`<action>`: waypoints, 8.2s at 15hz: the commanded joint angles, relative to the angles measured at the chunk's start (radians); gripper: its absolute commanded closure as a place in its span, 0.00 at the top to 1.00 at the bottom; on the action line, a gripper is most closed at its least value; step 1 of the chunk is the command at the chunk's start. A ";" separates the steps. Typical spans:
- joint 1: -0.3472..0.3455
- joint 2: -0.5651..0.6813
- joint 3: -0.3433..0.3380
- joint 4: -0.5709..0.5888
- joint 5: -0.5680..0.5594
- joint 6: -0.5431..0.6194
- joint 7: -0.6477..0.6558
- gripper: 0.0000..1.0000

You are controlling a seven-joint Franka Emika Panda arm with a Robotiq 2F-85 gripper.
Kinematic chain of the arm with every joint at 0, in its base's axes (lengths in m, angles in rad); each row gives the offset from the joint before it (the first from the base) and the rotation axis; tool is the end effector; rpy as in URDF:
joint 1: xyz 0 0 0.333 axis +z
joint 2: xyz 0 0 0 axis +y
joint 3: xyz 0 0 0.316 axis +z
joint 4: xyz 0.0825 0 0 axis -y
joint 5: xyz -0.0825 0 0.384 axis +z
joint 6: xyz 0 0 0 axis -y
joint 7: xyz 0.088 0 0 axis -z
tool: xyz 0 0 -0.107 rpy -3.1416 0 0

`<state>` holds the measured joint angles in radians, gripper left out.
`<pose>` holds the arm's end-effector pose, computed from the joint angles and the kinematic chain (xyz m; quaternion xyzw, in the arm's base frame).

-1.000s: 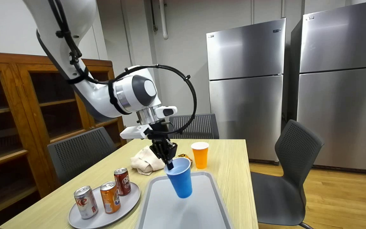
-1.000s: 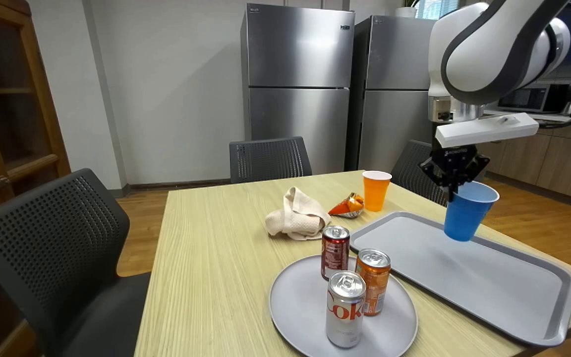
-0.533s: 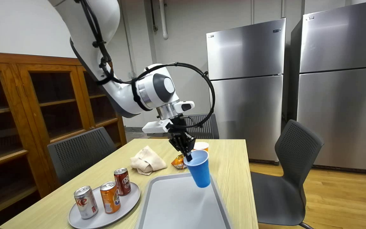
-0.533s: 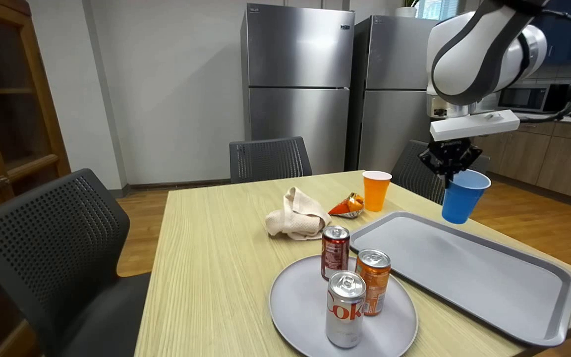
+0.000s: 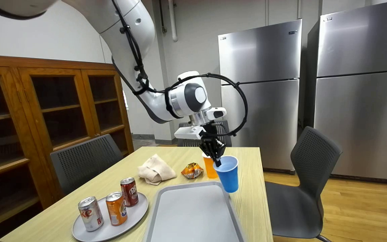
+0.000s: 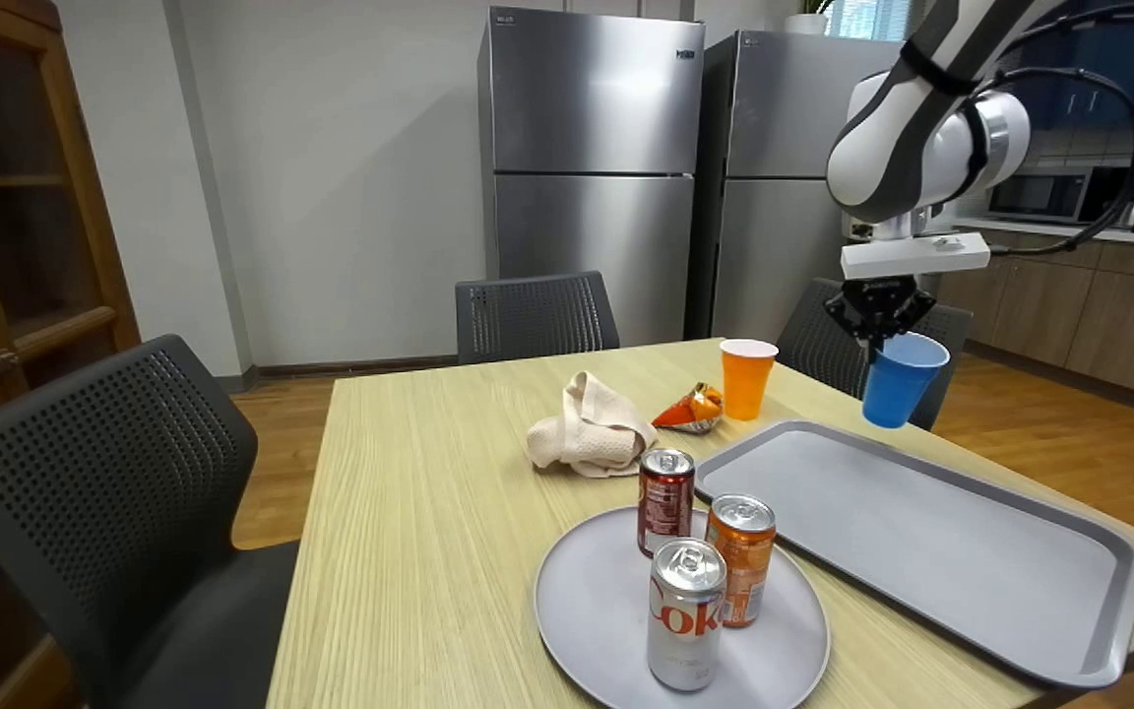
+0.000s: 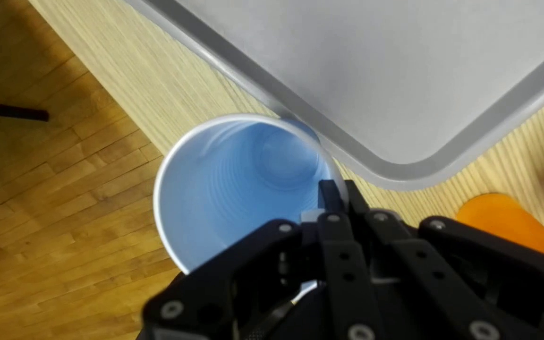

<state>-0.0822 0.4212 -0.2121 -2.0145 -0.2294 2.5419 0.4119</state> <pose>0.5913 -0.1716 0.2569 0.9613 -0.2457 0.0604 0.1087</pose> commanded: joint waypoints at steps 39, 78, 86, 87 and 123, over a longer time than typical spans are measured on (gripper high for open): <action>0.091 -0.060 0.066 0.061 0.137 -0.031 -0.205 1.00; 0.369 -0.342 0.351 -0.324 -0.100 -0.046 0.245 1.00; 0.365 -0.263 0.341 -0.312 -0.136 -0.037 0.340 1.00; 0.364 -0.249 0.337 -0.310 -0.133 -0.029 0.334 1.00; 0.366 0.004 0.234 -0.222 0.090 0.144 0.154 1.00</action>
<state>0.2843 0.4142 0.0266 -2.2566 -0.1704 2.6809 0.6109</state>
